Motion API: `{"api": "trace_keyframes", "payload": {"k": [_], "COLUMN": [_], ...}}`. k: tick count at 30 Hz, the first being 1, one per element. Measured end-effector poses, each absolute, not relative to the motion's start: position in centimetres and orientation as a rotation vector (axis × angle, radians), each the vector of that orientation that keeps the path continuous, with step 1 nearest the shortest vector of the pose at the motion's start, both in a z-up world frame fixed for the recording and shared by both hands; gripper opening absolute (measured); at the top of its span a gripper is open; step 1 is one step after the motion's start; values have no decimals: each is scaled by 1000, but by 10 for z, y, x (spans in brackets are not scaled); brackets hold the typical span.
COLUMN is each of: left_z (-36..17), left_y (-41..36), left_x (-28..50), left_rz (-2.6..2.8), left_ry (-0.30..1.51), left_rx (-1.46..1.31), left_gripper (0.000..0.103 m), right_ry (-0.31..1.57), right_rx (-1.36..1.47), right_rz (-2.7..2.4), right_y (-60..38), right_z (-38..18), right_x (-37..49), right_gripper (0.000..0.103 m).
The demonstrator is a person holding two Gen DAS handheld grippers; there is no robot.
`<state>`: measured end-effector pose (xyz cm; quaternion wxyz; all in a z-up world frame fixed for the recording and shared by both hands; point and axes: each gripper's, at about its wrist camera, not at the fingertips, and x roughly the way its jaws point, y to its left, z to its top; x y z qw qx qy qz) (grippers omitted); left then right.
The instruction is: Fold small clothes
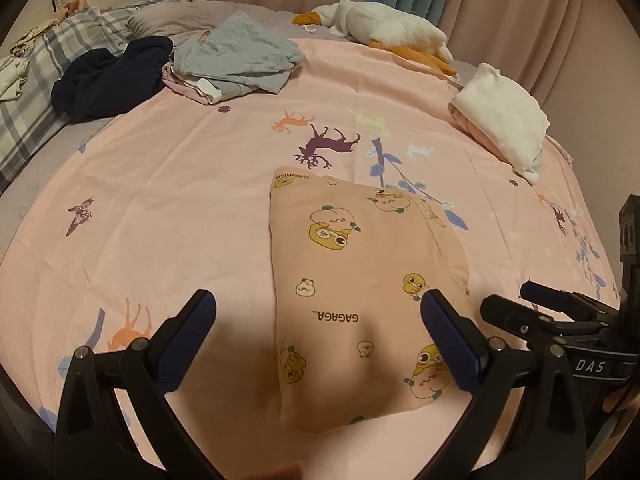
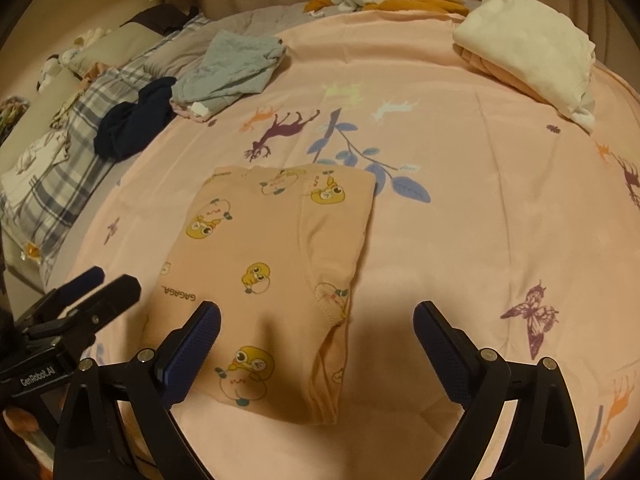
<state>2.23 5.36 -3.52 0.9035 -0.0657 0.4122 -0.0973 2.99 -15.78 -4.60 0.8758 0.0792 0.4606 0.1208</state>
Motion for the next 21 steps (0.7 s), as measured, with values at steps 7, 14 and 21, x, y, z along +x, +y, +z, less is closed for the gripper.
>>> {"api": "trace_keyframes", "payload": {"k": [7, 14, 21], "left_z": [-49, -55, -54], "left_y": [50, 48, 47], "left_x": [26, 27, 24], "left_rz": [-224, -251, -217], "left_ry": [900, 915, 876], "left_rx": [-129, -137, -100], "left_gripper": [102, 102, 102], "right_ry": [990, 1002, 1023], "right_rx": [145, 146, 155], "right_rz": [248, 230, 213], "right_y": [-152, -152, -154], "right_z": [-54, -58, -63], "right_x": [32, 35, 36], "right_gripper": [96, 96, 96]}}
